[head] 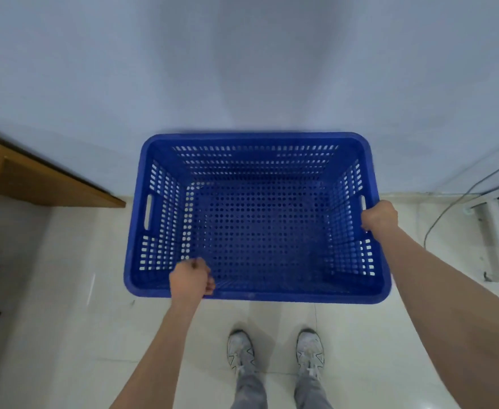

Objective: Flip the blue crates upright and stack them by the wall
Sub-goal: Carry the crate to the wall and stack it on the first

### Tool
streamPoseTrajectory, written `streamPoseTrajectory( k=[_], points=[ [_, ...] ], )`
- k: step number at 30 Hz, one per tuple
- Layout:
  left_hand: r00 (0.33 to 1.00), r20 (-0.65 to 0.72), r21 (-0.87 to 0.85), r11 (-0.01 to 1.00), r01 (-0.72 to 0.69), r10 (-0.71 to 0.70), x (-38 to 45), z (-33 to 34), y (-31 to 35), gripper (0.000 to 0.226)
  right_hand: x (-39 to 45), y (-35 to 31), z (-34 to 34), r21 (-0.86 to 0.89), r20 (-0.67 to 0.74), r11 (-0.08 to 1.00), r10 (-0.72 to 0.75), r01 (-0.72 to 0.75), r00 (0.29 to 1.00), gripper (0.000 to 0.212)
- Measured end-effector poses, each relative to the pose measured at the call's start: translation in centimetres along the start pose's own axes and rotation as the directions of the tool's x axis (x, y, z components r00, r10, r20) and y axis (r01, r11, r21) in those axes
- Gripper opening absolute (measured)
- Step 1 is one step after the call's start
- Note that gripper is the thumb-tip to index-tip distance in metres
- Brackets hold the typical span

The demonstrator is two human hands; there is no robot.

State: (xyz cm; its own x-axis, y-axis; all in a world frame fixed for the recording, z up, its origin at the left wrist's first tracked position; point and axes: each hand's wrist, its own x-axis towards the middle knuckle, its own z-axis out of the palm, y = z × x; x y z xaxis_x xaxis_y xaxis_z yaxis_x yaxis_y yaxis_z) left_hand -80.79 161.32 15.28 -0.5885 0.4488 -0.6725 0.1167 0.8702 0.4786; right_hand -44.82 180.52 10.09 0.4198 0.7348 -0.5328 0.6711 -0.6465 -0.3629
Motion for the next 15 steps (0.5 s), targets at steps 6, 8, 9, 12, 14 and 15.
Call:
streamPoseTrajectory(
  k=[6,8,9,12,14,15],
  points=[
    [0.806,-0.432,0.444,0.874,-0.200,0.404,10.0,-7.5,1.9,0.041,1.0,1.0,1.1,-0.021,-0.064,0.998,0.051,-0.053,0.997,0.019],
    [0.876,-0.348,0.462,0.874,-0.150,0.334,12.8,-8.5,2.9,0.055,1.6,1.4,1.6,-0.007,-0.087,0.995,0.099,-0.100,0.991,0.023],
    [0.905,-0.295,0.435,0.887,-0.158,0.306,14.0,-8.8,3.3,0.056,1.6,1.5,1.7,0.008,-0.091,0.993,0.121,-0.121,0.988,0.024],
    [0.944,-0.188,0.320,0.925,-0.203,0.272,17.3,-8.8,3.7,0.039,1.5,1.7,1.6,0.055,-0.105,0.992,0.120,-0.115,0.987,0.021],
    [0.940,-0.200,0.298,0.931,-0.209,0.275,18.9,-8.8,3.5,0.035,0.8,1.2,1.4,0.066,-0.120,0.995,0.081,-0.073,0.989,0.015],
    [0.934,-0.224,0.291,0.934,-0.209,0.279,19.4,-8.7,3.5,0.035,0.4,0.8,1.2,0.065,-0.135,0.997,0.061,-0.052,0.989,0.013]
  ],
)
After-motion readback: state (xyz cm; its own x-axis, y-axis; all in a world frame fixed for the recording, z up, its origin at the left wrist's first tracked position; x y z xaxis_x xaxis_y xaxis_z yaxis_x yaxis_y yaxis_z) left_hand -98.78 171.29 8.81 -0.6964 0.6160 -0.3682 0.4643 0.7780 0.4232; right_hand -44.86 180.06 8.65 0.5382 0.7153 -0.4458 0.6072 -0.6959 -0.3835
